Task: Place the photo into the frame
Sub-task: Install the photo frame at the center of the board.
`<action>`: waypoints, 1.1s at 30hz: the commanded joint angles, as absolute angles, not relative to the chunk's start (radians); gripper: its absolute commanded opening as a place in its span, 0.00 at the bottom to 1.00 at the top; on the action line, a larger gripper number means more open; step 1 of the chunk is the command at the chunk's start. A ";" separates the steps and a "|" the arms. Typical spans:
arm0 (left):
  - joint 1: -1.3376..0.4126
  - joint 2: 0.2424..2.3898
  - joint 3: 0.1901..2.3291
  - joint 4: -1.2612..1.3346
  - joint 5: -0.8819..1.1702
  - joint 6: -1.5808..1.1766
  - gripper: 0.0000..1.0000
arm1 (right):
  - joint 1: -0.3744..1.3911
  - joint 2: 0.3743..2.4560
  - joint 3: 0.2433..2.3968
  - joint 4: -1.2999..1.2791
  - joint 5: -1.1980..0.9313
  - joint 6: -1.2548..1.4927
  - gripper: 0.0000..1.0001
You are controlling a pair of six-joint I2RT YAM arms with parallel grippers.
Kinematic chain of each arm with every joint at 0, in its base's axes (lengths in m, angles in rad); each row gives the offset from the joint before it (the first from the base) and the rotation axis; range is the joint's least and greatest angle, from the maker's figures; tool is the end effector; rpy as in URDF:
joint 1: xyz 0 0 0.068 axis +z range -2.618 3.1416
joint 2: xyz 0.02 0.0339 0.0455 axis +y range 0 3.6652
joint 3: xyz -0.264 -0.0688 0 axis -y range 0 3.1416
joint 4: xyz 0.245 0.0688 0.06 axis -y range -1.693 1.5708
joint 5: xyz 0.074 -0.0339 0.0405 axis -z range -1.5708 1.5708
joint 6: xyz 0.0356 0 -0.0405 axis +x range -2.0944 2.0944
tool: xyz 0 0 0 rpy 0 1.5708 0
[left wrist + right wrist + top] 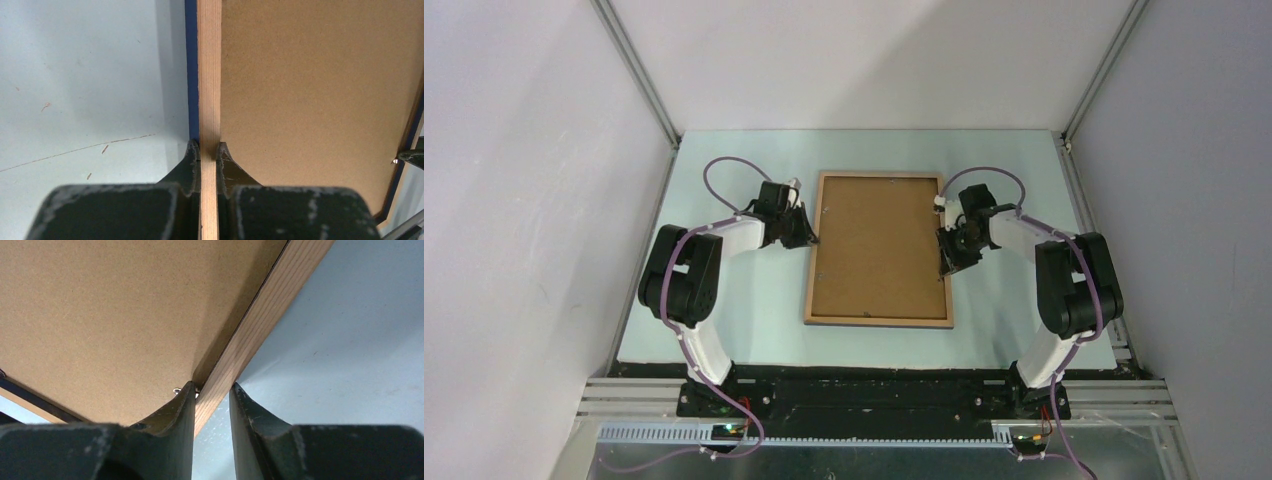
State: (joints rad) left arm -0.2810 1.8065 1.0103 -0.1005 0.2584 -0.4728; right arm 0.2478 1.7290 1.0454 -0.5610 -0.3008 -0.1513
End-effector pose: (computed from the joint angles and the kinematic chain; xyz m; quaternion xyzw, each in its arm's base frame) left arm 0.3468 -0.1096 0.1524 -0.0472 0.9356 -0.2338 0.2602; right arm 0.3116 0.0897 0.1637 -0.2172 0.9514 0.1554 0.1532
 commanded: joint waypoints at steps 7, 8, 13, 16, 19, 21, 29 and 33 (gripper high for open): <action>-0.279 1.786 0.996 -0.104 0.317 -0.483 0.00 | 0.179 1.689 1.079 -0.584 -0.371 -0.131 0.52; -0.279 1.789 0.997 -0.104 0.319 -0.481 0.00 | 0.173 1.682 1.084 -0.582 -0.375 -0.123 0.54; -0.279 1.797 0.999 -0.103 0.337 -0.465 0.00 | 0.152 1.688 1.140 -0.579 -0.359 -0.102 0.62; -0.282 1.805 1.005 -0.104 0.361 -0.453 0.00 | 0.140 1.725 1.190 -0.570 -0.347 -0.086 0.62; -0.287 1.811 1.011 -0.104 0.392 -0.436 0.00 | 0.121 1.768 1.237 -0.561 -0.356 -0.060 0.62; -0.293 1.817 1.012 -0.103 0.408 -0.428 0.00 | 0.113 1.815 1.276 -0.559 -0.368 -0.049 0.62; -0.310 1.814 1.005 -0.103 0.435 -0.422 0.00 | 0.107 1.925 1.363 -0.559 -0.389 -0.011 0.58; -0.321 1.801 0.989 -0.086 0.446 -0.438 0.00 | 0.105 1.948 1.362 -0.568 -0.390 -0.010 0.55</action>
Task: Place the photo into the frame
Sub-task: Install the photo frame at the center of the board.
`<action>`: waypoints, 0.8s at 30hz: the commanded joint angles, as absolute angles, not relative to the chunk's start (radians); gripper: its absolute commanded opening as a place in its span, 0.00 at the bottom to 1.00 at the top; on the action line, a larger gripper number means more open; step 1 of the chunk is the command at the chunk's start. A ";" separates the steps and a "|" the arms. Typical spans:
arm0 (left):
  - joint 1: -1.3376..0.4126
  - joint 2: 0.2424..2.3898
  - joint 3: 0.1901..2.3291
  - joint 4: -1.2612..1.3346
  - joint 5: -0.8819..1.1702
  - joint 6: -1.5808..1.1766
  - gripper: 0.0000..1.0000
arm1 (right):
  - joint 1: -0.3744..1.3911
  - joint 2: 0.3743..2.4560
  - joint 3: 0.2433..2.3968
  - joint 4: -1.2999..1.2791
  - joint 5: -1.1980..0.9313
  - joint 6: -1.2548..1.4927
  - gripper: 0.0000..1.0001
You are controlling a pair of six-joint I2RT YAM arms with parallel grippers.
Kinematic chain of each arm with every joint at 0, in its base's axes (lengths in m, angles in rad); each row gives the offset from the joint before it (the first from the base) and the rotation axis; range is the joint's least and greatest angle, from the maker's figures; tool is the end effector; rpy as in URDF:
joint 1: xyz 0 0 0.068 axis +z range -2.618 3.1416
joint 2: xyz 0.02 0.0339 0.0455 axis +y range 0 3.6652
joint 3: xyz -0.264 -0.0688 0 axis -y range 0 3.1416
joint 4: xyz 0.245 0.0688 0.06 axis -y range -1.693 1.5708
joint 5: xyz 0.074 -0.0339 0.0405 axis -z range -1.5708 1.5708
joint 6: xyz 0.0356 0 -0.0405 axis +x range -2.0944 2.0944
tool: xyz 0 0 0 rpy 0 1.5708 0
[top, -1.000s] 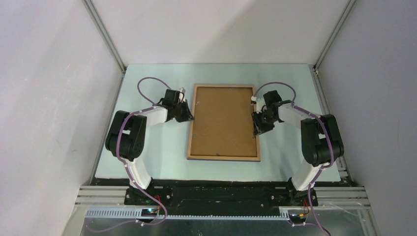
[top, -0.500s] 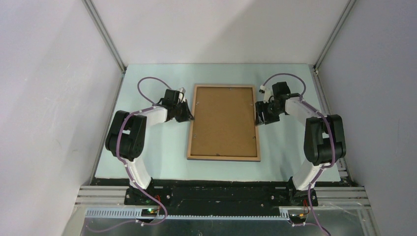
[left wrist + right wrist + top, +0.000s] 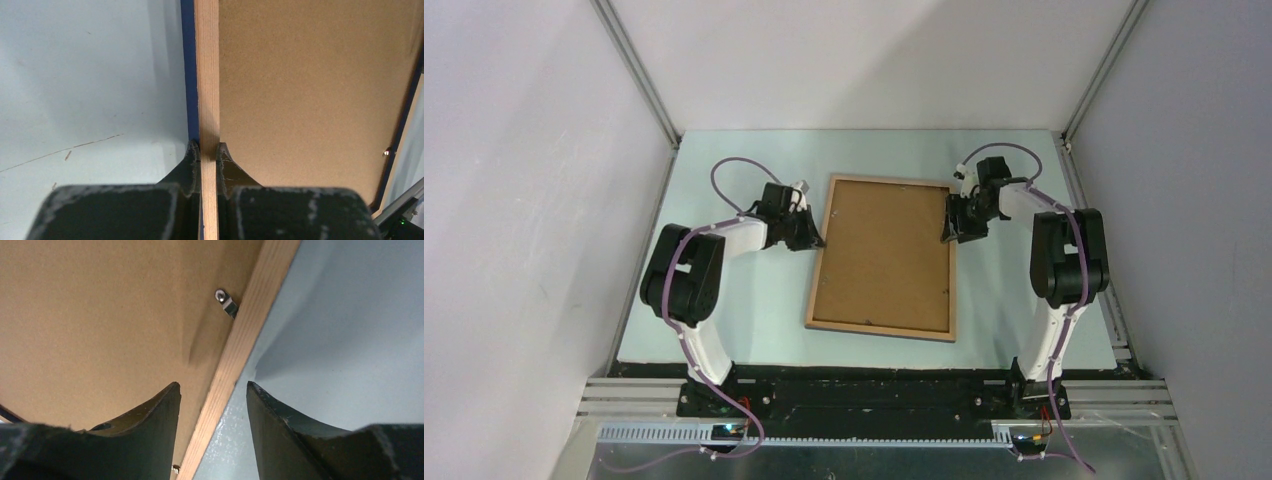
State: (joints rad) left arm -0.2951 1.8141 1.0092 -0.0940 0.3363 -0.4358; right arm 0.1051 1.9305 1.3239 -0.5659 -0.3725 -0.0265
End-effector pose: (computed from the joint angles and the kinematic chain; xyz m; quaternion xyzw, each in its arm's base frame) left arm 0.3445 -0.1170 0.1505 -0.0104 0.9324 -0.2637 0.2471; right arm 0.3865 0.0538 0.1715 -0.0999 0.9588 0.1890 0.1871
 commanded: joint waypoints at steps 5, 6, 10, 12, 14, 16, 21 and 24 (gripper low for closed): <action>-0.333 1.785 0.971 -0.072 0.445 -0.451 0.00 | 0.105 1.967 1.347 -0.568 -0.384 -0.010 0.44; -0.334 1.779 0.969 -0.070 0.444 -0.452 0.00 | 0.104 1.967 1.341 -0.568 -0.383 -0.011 0.38; -0.336 1.764 0.958 -0.067 0.438 -0.448 0.08 | 0.097 1.971 1.330 -0.574 -0.386 -0.022 0.22; -0.335 1.760 0.955 -0.067 0.433 -0.444 0.19 | 0.092 1.972 1.327 -0.579 -0.389 -0.029 0.14; -0.336 1.758 0.955 -0.072 0.423 -0.441 0.31 | 0.090 1.969 1.320 -0.581 -0.389 -0.036 0.09; -0.337 1.759 0.959 -0.082 0.407 -0.433 0.41 | 0.091 1.965 1.315 -0.584 -0.385 -0.047 0.04; -0.339 1.763 0.989 -0.111 0.366 -0.413 0.58 | 0.091 1.947 1.278 -0.592 -0.380 -0.071 0.00; -0.347 1.770 1.017 -0.123 0.326 -0.390 0.62 | 0.090 1.933 1.262 -0.593 -0.386 -0.081 0.00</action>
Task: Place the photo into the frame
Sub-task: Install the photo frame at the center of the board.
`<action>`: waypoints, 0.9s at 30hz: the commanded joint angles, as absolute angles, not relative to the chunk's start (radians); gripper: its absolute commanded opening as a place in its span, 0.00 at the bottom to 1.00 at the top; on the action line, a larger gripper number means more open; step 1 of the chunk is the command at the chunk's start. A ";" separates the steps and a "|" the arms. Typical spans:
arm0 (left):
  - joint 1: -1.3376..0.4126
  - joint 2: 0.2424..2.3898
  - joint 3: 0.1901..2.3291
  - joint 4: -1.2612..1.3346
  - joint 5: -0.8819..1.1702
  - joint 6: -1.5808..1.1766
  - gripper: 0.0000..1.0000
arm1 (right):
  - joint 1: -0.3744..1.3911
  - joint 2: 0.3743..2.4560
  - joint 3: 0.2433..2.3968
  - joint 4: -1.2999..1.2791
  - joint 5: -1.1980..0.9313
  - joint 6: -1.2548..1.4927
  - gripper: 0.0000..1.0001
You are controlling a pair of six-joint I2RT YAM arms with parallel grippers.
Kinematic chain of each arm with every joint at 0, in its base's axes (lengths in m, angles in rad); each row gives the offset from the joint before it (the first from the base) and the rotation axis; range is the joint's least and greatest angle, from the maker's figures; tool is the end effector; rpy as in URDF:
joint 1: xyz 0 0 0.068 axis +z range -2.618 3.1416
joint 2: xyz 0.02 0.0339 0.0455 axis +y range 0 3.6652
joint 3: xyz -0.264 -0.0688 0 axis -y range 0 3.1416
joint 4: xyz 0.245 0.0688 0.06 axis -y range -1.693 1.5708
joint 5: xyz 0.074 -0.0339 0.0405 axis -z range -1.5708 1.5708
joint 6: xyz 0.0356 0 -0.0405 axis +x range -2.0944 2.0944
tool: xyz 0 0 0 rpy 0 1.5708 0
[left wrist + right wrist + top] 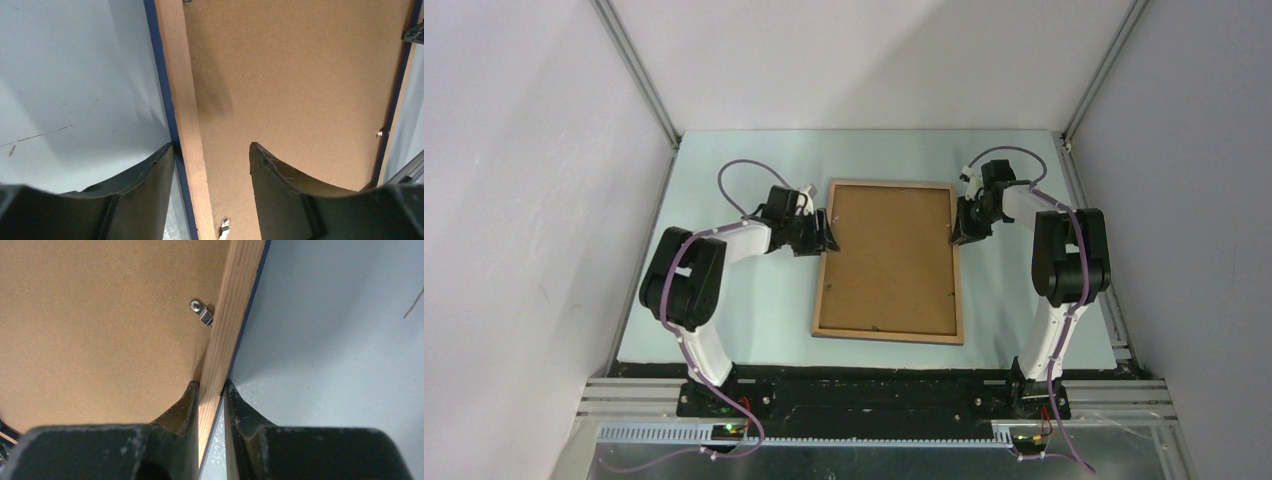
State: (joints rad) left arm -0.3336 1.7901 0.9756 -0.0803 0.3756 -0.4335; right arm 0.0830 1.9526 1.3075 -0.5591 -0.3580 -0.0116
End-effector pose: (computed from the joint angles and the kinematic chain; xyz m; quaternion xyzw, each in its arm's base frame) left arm 0.3323 -0.1290 0.1506 0.0156 0.9288 -0.2852 0.2362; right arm 0.3863 0.0447 0.1589 -0.0782 0.9649 0.1814 0.1730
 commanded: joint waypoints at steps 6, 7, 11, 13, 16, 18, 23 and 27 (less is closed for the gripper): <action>-0.369 1.817 1.102 -0.176 0.238 -0.328 0.64 | 0.091 1.914 1.242 -0.601 -0.392 -0.109 0.00; -0.371 1.820 1.109 -0.180 0.217 -0.313 0.64 | 0.091 1.912 1.242 -0.603 -0.393 -0.111 0.00; -0.375 1.843 1.152 -0.186 0.168 -0.274 0.64 | 0.090 1.910 1.238 -0.610 -0.403 -0.120 0.00; -0.375 1.854 1.174 -0.190 0.152 -0.260 0.64 | 0.092 1.908 1.238 -0.610 -0.408 -0.121 0.00; -0.377 1.870 1.199 -0.193 0.136 -0.246 0.63 | 0.091 1.907 1.238 -0.610 -0.411 -0.120 0.00; -0.378 1.880 1.211 -0.195 0.126 -0.239 0.62 | 0.090 1.908 1.238 -0.608 -0.411 -0.120 0.00; -0.388 1.918 1.251 -0.198 0.103 -0.224 0.59 | 0.090 1.912 1.238 -0.603 -0.415 -0.115 0.00; -0.394 1.940 1.276 -0.198 0.088 -0.218 0.57 | 0.090 1.913 1.238 -0.604 -0.418 -0.115 0.00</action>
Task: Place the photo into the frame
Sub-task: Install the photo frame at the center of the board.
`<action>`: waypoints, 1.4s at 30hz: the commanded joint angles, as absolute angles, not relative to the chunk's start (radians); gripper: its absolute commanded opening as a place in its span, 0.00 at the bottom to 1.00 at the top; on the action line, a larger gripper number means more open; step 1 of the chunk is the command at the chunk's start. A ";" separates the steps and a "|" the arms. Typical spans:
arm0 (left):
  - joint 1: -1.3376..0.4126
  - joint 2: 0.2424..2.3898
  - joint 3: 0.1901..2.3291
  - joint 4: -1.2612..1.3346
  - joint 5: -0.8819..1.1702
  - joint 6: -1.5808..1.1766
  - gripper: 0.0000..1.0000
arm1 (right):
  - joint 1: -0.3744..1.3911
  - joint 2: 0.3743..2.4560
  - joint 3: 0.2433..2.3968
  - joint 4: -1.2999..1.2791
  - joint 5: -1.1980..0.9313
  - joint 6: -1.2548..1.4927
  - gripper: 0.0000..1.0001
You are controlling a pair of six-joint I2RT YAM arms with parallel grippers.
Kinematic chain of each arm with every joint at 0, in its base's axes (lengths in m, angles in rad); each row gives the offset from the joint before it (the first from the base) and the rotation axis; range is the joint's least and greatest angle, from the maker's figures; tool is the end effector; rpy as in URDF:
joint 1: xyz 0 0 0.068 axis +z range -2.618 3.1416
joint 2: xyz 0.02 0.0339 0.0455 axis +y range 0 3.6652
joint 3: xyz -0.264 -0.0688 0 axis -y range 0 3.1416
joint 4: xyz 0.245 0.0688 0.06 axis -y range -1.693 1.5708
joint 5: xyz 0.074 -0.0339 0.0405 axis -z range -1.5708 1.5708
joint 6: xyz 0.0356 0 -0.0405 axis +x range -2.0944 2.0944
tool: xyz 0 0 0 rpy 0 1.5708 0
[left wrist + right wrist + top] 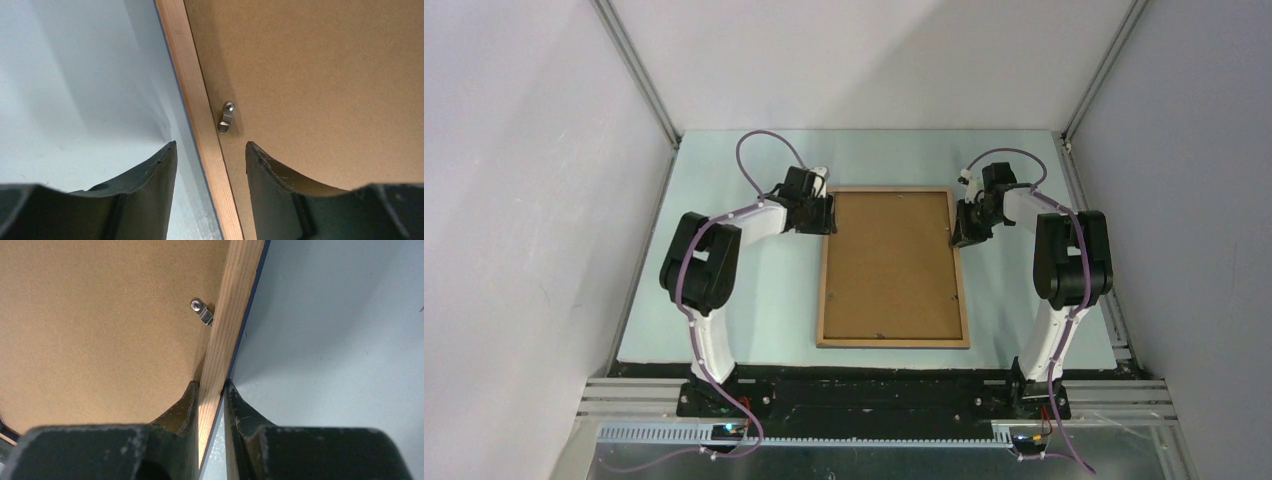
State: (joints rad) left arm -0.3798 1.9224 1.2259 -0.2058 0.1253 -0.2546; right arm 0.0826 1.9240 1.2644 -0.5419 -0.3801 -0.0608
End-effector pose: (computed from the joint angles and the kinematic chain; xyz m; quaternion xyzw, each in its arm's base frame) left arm 0.3746 -0.1543 0.1644 0.0795 0.9397 -0.1583 0.2926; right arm 0.3780 0.0445 0.1586 -0.1037 0.9603 0.1877 0.1783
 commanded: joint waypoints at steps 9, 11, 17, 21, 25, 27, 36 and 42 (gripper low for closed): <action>-0.402 1.975 1.309 -0.199 0.070 -0.215 0.52 | 0.087 1.915 1.238 -0.605 -0.424 -0.115 0.00; -0.402 1.981 1.313 -0.199 0.066 -0.215 0.49 | 0.085 1.916 1.238 -0.604 -0.425 -0.115 0.00; -0.403 1.996 1.324 -0.198 0.061 -0.218 0.39 | 0.084 1.916 1.235 -0.602 -0.428 -0.115 0.00; -0.403 2.002 1.332 -0.198 0.063 -0.218 0.32 | 0.083 1.916 1.233 -0.603 -0.429 -0.115 0.00; -0.402 2.002 1.335 -0.199 0.066 -0.219 0.27 | 0.083 1.916 1.232 -0.602 -0.430 -0.113 0.00; -0.402 2.001 1.334 -0.198 0.067 -0.219 0.26 | 0.084 1.917 1.232 -0.601 -0.431 -0.113 0.00; -0.403 2.011 1.347 -0.199 0.073 -0.216 0.16 | 0.084 1.920 1.233 -0.601 -0.431 -0.115 0.00; -0.404 2.014 1.358 -0.200 0.075 -0.217 0.40 | 0.084 1.920 1.233 -0.601 -0.431 -0.115 0.00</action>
State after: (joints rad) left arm -0.3954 1.9923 1.3190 -0.2451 0.0742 -0.2348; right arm 0.0761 1.9240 1.2598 -0.5369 -0.3950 -0.0612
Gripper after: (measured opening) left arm 0.328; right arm 0.196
